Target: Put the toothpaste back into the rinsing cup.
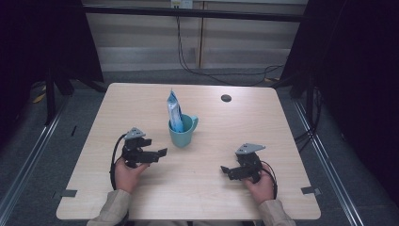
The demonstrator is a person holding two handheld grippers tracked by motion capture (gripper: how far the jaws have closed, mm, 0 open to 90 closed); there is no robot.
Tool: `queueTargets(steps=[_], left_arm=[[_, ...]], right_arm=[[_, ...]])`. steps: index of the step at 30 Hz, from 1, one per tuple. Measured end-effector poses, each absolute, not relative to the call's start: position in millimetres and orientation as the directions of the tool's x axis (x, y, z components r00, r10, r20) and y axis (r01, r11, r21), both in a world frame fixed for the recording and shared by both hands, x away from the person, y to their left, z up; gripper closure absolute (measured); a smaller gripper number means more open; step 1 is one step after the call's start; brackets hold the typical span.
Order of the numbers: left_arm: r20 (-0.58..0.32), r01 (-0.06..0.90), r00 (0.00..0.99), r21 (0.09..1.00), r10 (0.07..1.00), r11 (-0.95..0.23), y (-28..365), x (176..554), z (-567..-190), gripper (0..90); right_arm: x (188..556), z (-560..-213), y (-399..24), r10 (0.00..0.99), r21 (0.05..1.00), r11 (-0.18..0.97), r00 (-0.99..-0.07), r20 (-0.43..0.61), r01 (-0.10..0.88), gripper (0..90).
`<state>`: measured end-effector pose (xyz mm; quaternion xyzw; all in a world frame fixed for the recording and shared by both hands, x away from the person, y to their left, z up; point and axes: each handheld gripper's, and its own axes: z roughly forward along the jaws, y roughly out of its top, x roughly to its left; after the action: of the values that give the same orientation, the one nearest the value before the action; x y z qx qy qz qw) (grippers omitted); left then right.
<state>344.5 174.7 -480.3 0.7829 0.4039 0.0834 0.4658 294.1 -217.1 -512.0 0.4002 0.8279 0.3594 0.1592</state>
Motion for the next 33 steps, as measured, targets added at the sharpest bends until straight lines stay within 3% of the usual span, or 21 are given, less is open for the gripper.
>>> queueTargets(steps=[33], left_arm=[[-0.134, 0.544, 0.662, 0.762, 0.737, -0.351, 183.9, 331.5, -502.0, 15.2]], right_arm=[[294.1, -512.1, -217.2, 0.776, 0.722, 0.423, -0.63, 0.023, 0.547, 12.9]])
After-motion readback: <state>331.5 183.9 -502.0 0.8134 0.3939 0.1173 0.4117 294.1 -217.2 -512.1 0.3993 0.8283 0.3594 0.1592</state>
